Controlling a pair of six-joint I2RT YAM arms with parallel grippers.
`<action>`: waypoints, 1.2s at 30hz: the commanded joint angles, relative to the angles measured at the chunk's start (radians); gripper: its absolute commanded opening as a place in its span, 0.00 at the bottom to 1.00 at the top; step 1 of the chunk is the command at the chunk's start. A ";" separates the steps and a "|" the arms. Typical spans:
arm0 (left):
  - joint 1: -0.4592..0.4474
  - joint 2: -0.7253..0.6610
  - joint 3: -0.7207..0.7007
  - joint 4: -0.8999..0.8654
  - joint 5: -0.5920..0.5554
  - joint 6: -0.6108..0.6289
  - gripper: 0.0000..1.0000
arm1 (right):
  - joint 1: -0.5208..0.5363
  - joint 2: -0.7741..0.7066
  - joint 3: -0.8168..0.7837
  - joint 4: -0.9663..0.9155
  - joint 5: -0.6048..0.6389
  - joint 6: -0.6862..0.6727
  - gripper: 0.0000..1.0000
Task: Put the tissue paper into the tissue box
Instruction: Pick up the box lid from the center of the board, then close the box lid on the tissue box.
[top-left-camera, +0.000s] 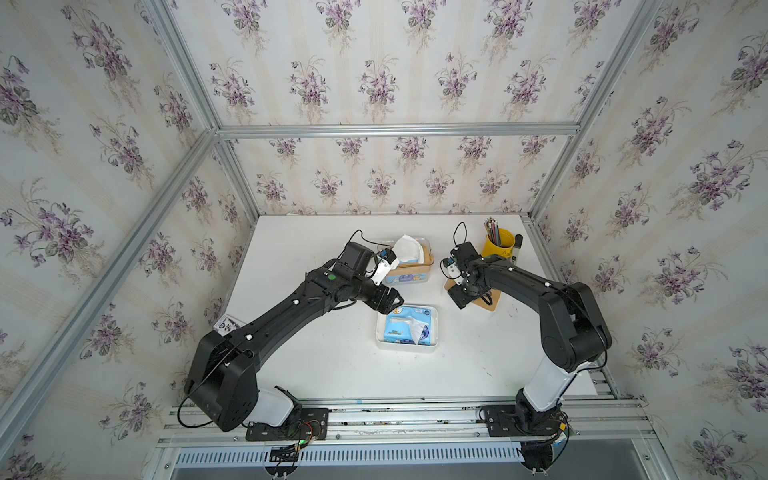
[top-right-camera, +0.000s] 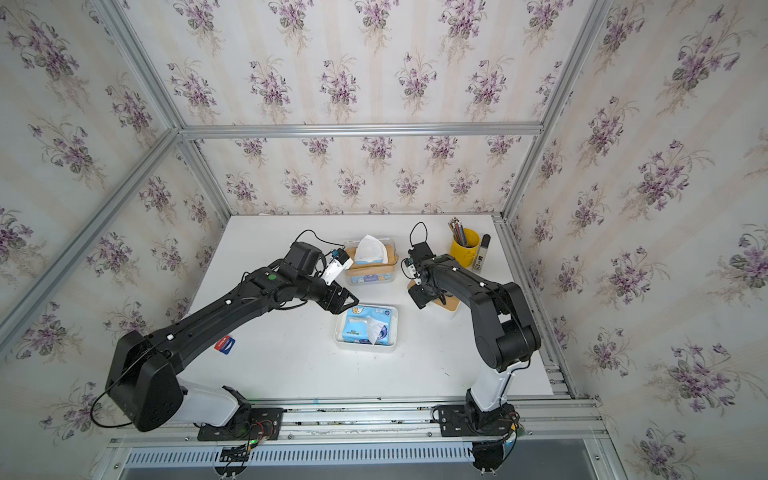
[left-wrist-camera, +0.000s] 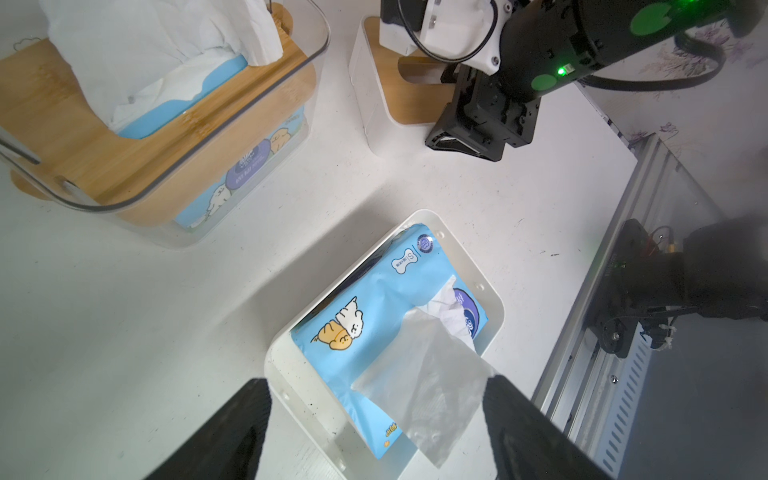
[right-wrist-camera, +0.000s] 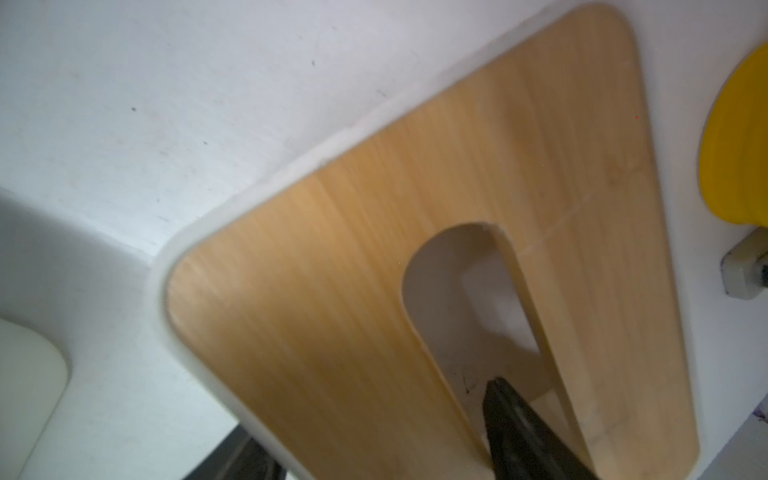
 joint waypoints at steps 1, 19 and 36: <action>0.001 0.002 -0.003 -0.002 0.010 0.008 0.85 | -0.001 0.007 -0.012 -0.026 -0.059 0.010 0.66; 0.095 -0.093 -0.076 0.042 -0.038 -0.090 0.86 | 0.114 -0.168 0.095 -0.187 -0.038 0.075 0.22; 0.321 -0.242 -0.212 0.080 -0.018 -0.206 0.93 | 0.631 -0.184 0.342 -0.415 -0.093 -0.031 0.23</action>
